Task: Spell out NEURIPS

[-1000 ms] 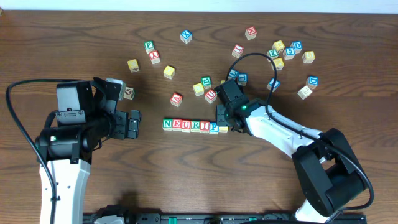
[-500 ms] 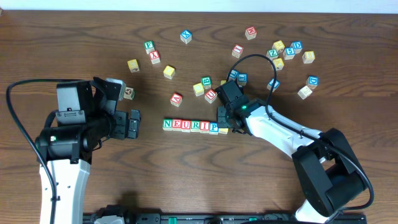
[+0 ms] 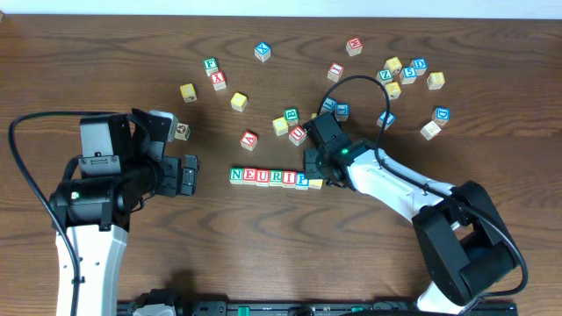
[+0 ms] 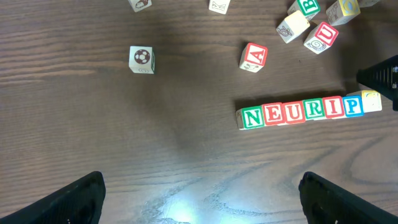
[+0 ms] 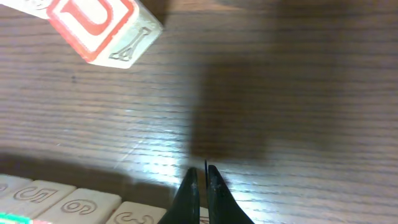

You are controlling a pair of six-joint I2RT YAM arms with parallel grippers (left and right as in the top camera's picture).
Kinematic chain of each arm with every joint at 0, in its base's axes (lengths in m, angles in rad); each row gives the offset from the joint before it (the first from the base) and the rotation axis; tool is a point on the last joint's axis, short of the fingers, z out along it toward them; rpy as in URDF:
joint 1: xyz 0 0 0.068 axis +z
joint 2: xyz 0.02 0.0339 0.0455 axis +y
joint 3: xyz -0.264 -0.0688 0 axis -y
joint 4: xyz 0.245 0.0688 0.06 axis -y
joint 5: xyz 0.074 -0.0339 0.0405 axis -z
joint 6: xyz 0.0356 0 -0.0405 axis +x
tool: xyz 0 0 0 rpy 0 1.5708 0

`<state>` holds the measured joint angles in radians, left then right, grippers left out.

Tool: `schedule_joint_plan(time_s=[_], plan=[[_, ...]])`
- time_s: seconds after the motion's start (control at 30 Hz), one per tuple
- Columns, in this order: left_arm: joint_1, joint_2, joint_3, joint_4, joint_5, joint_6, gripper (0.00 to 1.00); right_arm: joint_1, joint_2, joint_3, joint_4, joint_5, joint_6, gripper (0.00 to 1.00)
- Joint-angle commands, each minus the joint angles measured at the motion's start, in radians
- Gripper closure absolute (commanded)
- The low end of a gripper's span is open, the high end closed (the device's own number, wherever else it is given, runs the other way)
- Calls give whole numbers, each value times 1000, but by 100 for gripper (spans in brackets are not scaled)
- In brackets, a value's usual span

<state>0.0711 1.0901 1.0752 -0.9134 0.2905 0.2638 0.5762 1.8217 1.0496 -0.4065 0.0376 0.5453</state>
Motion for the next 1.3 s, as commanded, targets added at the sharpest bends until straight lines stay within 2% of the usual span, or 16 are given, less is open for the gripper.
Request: schedule_joint_plan(time_s=[0.0,0.97,1.27], plan=[[5,-6,20,-2,12,13,2,0,-16,-2,1,-24,-24,99],[5,-6,20,-2,12,13,2,0,-16,-2,-10,-70,-31,99],[4,-6,20,-2,12,13,2,-5,-16,-2,-21,74,-29,99]])
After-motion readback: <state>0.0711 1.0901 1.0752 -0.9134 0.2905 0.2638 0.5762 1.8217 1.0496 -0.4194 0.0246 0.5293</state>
